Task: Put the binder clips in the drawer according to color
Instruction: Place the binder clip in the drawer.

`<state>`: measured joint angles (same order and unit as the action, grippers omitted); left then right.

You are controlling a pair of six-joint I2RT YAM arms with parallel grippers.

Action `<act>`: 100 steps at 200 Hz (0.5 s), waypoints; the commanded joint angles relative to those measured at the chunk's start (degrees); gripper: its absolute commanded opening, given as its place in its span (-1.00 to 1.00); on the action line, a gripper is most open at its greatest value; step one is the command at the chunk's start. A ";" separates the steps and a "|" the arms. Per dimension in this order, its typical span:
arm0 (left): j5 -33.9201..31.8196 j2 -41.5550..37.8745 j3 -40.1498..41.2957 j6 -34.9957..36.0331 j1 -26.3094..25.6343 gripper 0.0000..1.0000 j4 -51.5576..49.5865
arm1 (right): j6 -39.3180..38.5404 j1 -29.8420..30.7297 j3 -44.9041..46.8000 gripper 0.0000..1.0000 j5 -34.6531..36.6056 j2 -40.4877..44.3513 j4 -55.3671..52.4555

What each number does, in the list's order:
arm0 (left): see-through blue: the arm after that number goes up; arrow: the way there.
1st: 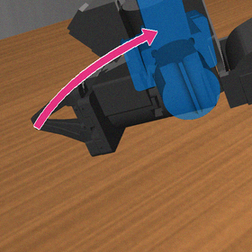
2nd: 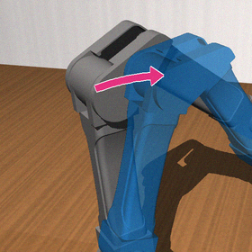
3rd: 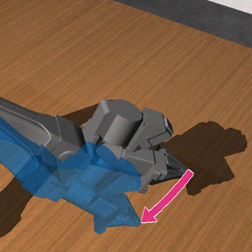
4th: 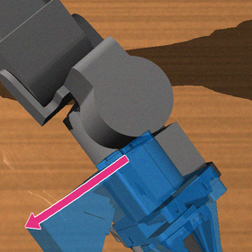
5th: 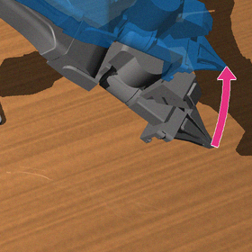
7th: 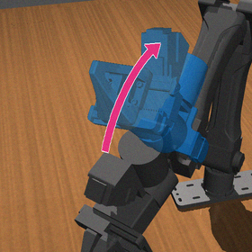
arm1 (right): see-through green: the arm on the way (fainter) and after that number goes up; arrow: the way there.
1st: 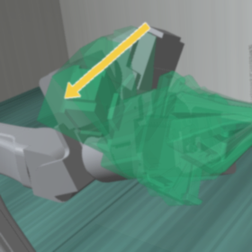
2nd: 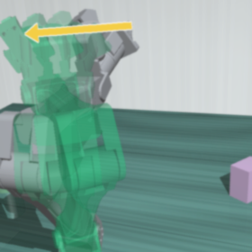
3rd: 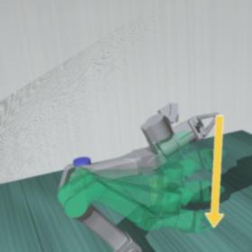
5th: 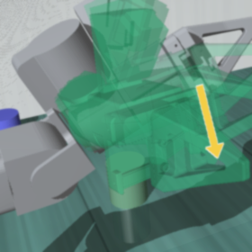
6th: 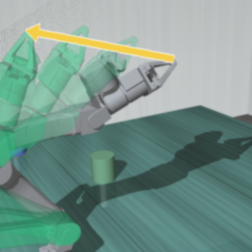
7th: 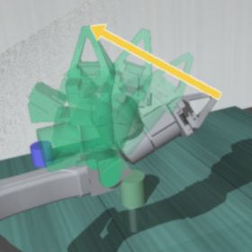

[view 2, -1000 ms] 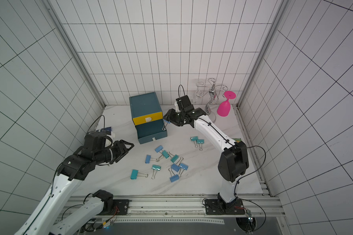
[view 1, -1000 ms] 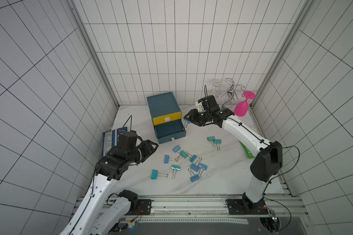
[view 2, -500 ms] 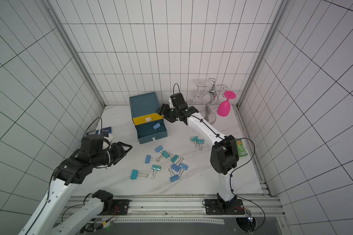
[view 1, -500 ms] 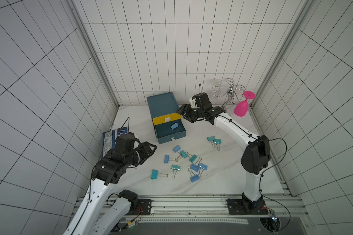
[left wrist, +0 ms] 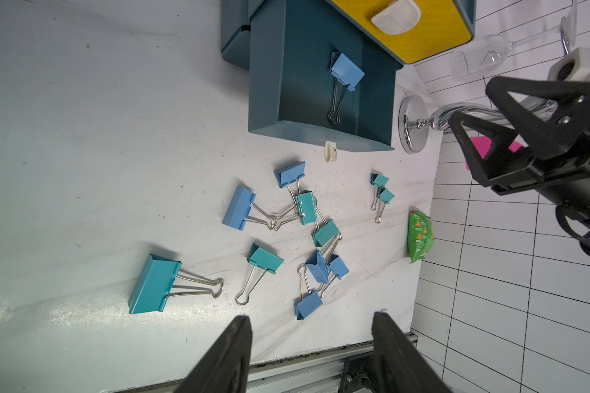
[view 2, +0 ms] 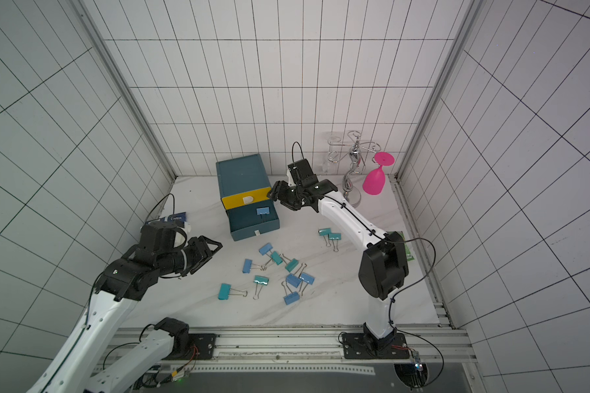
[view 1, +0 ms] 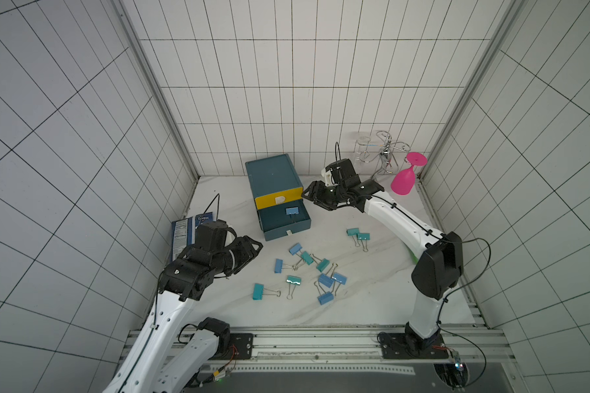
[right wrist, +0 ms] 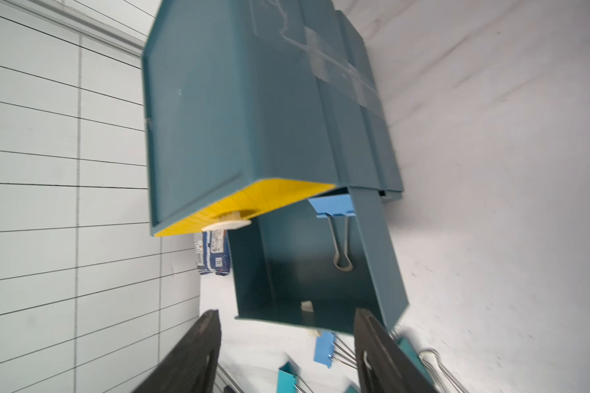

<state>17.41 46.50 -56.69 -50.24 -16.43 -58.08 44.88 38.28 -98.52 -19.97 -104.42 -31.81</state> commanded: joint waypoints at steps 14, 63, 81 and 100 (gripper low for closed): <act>-0.55 0.84 -1.13 3.62 0.25 0.20 -0.44 | -4.87 0.48 8.35 0.28 5.94 7.68 -7.82; 1.22 2.10 0.99 3.36 -1.15 0.17 -0.94 | -3.12 1.50 23.32 0.29 11.51 16.48 -12.06; -0.29 2.09 1.74 2.36 -3.92 0.17 -0.22 | -1.45 2.22 28.27 0.30 13.25 19.43 -12.50; -1.35 2.43 2.69 1.73 -6.14 0.17 0.42 | 0.63 3.36 32.94 0.30 14.79 22.11 -12.74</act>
<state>17.61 48.73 -55.22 -48.01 -20.40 -58.52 42.98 40.07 -69.63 -9.23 -85.95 -42.11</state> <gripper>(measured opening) 0.586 0.651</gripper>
